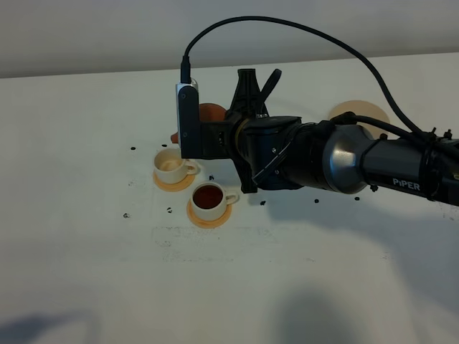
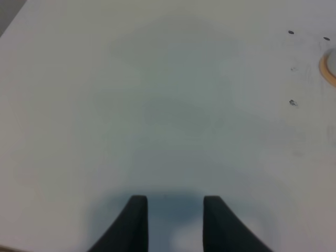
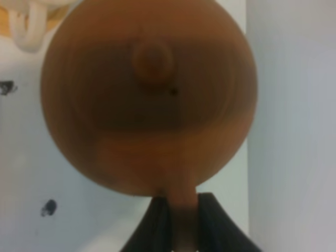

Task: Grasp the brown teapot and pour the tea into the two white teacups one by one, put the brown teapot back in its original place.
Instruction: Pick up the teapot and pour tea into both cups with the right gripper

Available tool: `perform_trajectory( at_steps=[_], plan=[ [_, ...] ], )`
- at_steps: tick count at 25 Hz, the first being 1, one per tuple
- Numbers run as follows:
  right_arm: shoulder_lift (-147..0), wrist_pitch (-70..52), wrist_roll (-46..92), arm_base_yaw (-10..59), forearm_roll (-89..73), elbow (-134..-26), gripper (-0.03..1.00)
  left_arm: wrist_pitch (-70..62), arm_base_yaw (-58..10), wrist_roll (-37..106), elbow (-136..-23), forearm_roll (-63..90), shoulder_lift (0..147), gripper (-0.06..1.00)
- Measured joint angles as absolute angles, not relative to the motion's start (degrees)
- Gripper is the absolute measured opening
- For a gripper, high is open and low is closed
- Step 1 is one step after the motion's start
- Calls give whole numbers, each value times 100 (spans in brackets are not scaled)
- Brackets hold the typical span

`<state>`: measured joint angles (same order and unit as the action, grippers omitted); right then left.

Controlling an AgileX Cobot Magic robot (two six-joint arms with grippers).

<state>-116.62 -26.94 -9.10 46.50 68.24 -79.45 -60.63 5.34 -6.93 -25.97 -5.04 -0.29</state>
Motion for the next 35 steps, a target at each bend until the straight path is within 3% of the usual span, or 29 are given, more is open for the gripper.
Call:
perform_trajectory(
  at_steps=[35],
  plan=[
    [-11662, -2448, -430, 4637, 7510, -8057, 9, -6063, 534, -693, -2597, -504, -29, 25]
  ],
)
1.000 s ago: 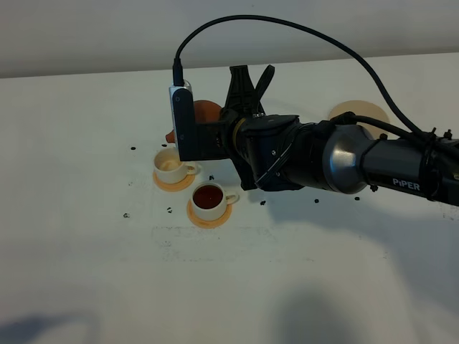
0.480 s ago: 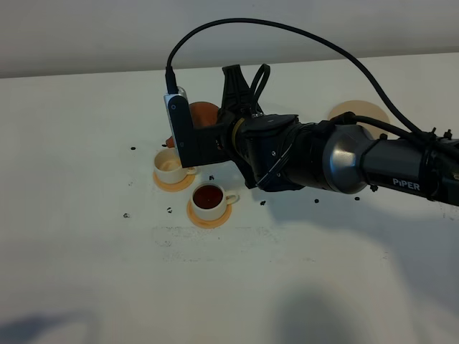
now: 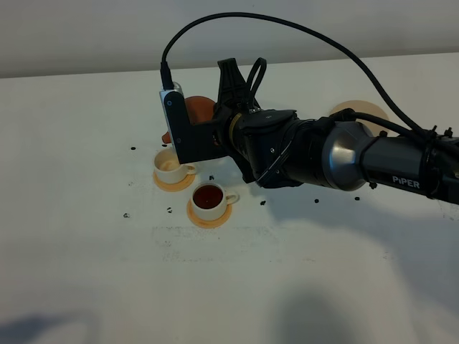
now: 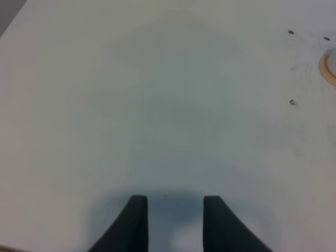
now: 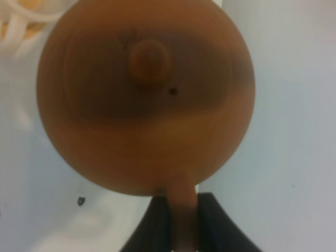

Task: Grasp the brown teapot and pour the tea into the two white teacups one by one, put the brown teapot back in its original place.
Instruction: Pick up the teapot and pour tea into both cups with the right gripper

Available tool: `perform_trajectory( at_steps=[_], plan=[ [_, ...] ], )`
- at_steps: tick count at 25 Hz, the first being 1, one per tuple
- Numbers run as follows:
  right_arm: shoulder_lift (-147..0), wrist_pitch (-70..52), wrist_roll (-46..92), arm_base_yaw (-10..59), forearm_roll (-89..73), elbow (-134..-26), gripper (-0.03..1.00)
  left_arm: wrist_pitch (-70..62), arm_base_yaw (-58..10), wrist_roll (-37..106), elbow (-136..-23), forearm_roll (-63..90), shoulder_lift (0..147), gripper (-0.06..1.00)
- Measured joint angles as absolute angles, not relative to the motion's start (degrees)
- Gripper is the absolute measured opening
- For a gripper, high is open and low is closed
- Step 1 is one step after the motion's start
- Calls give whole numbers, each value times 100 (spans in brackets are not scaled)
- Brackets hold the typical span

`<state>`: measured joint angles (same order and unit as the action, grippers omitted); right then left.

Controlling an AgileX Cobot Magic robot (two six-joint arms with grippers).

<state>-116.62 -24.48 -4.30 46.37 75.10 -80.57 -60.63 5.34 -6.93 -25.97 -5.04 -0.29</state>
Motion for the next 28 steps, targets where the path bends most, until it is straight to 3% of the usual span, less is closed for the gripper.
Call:
perform_trajectory(
  at_steps=[28],
  plan=[
    [-11662, -2466, -66, 4491, 7776, -8057, 9, -6063, 534, -693, -2597, -504, -29, 25]
  ],
)
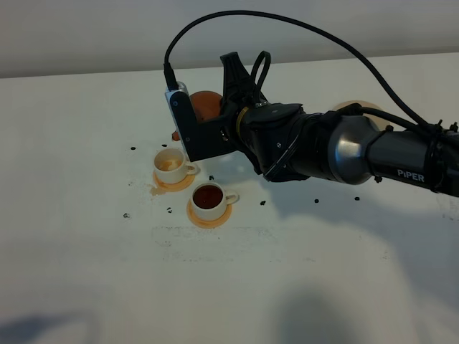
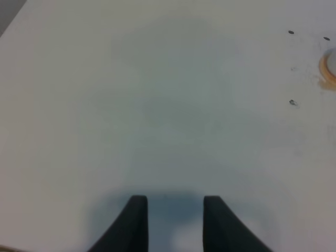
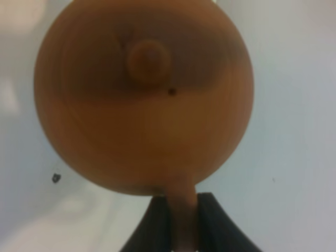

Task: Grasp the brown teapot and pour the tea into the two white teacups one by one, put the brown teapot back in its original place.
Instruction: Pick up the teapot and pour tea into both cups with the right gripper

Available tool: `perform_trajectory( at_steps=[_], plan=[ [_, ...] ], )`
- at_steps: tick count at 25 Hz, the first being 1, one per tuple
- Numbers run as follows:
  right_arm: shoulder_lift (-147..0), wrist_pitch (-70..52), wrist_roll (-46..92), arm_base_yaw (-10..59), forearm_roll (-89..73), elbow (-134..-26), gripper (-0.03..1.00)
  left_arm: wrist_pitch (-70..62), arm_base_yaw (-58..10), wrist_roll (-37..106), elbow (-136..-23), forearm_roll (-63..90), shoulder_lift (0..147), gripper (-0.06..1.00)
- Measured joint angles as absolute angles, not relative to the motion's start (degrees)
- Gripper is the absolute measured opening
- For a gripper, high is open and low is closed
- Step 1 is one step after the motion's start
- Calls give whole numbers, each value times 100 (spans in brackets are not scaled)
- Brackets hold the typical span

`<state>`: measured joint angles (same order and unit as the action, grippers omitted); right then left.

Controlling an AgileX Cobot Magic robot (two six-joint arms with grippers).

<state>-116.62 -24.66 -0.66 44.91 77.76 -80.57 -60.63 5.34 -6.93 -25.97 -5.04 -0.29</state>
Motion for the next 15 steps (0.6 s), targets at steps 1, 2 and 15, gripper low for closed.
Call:
perform_trajectory(
  at_steps=[1, 2, 15],
  plan=[
    [-11662, -2466, -66, 4483, 7784, -8057, 9, -6063, 534, -693, -2597, -504, -29, 25],
    [-11662, -2471, -66, 4479, 7791, -8057, 9, -6063, 534, -693, -2597, -504, -29, 25],
    [-11662, -2438, 169, 4462, 7892, -8057, 9, -6063, 534, -693, -2597, -504, -29, 25]
  ],
)
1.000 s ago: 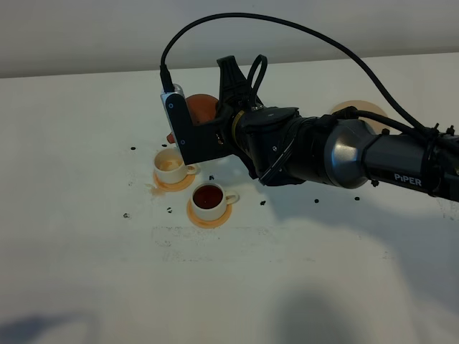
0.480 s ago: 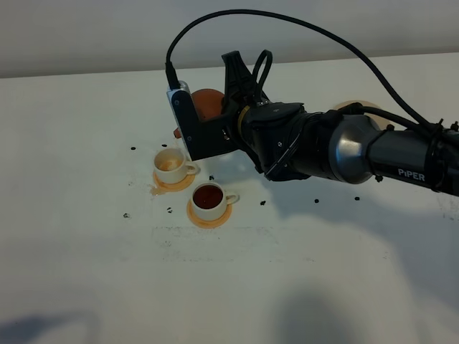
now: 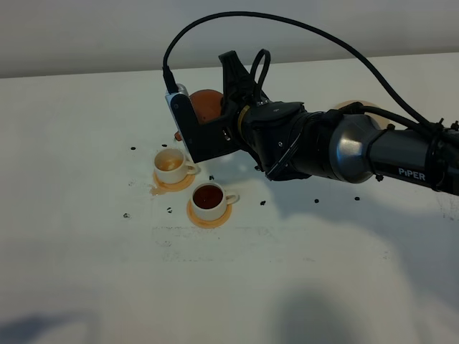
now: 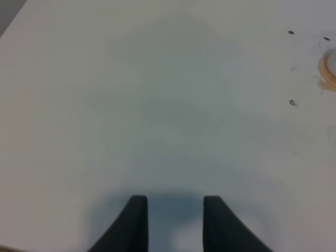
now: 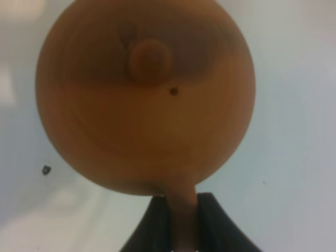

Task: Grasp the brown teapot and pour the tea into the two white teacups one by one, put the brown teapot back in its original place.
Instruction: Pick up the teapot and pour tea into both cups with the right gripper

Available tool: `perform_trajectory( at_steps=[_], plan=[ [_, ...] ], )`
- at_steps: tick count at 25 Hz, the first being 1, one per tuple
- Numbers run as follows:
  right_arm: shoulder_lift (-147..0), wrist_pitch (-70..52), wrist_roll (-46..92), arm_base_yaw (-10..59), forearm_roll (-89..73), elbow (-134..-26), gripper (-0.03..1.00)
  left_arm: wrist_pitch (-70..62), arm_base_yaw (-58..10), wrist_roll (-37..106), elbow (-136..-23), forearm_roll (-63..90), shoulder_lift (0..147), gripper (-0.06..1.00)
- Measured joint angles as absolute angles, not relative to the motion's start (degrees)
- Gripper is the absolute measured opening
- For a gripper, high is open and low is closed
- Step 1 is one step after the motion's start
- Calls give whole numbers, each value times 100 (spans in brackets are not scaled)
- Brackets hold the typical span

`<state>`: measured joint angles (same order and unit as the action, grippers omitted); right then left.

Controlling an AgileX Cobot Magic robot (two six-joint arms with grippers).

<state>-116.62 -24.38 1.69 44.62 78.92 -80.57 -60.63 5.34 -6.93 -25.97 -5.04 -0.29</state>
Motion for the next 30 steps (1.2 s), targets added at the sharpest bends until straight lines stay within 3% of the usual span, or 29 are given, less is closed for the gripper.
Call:
perform_trajectory(
  at_steps=[30],
  plan=[
    [-11662, -2419, 749, 4452, 7932, -8298, 9, -6063, 534, -693, -2597, -504, -29, 25]
  ],
)
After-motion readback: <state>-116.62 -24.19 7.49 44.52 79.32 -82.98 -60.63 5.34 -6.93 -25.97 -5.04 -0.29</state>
